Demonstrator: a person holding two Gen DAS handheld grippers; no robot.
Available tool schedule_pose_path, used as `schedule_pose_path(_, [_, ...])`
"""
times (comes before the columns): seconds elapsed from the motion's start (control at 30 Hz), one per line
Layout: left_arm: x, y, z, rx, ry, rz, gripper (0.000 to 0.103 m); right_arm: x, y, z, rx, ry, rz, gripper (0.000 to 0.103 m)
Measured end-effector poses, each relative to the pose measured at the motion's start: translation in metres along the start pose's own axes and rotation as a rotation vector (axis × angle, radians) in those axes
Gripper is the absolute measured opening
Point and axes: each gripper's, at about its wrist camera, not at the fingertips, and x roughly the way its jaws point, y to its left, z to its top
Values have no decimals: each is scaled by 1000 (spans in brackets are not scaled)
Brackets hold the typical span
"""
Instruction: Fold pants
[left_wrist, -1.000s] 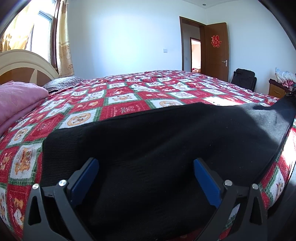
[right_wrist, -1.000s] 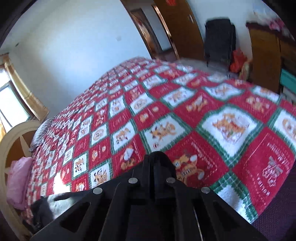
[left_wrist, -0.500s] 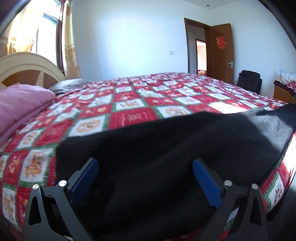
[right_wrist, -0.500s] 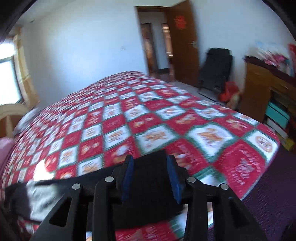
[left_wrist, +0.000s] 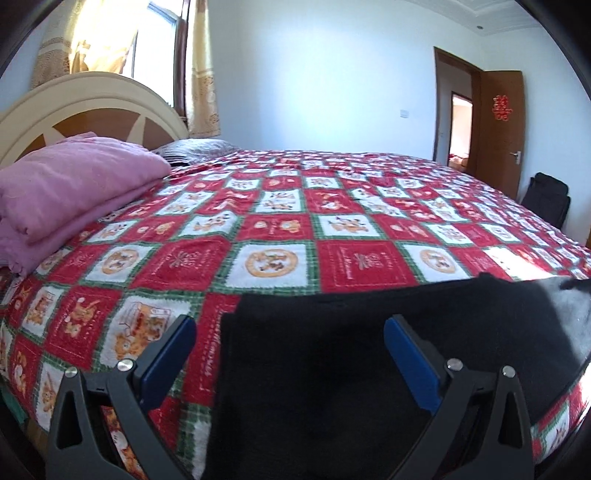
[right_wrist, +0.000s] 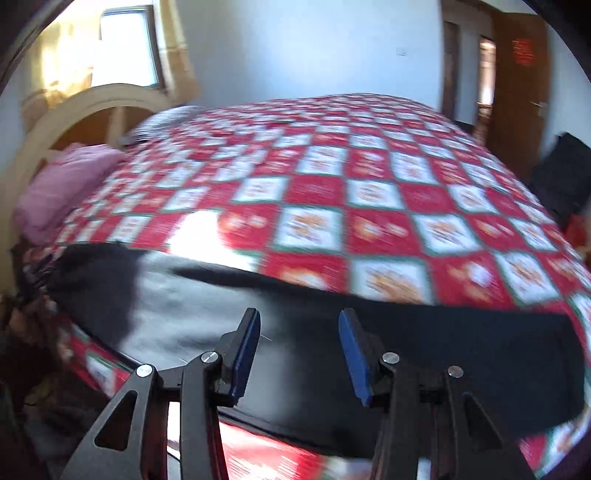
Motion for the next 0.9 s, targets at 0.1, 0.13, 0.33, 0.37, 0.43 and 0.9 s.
schedule_pose_path(0.1, [11, -1, 2, -10, 42, 35, 103, 49, 47, 31, 18, 46, 172, 46])
schedule_pose_path(0.13, [14, -1, 1, -4, 59, 41, 103, 66, 63, 40, 15, 66, 210, 46])
schedule_pose_path(0.33, [29, 8, -11, -42, 129, 13, 103, 167, 151, 68, 75, 228, 368, 46])
schedule_pose_path(0.37, [30, 12, -12, -65, 136, -3, 103, 183, 162, 71, 94, 252, 382, 46])
schedule_pose_path(0.43, [30, 12, -13, -69, 133, -12, 103, 205, 179, 77, 130, 290, 415, 46])
schedule_pose_path(0.9, [29, 14, -15, -59, 112, -16, 103, 252, 229, 80, 119, 397, 477, 20])
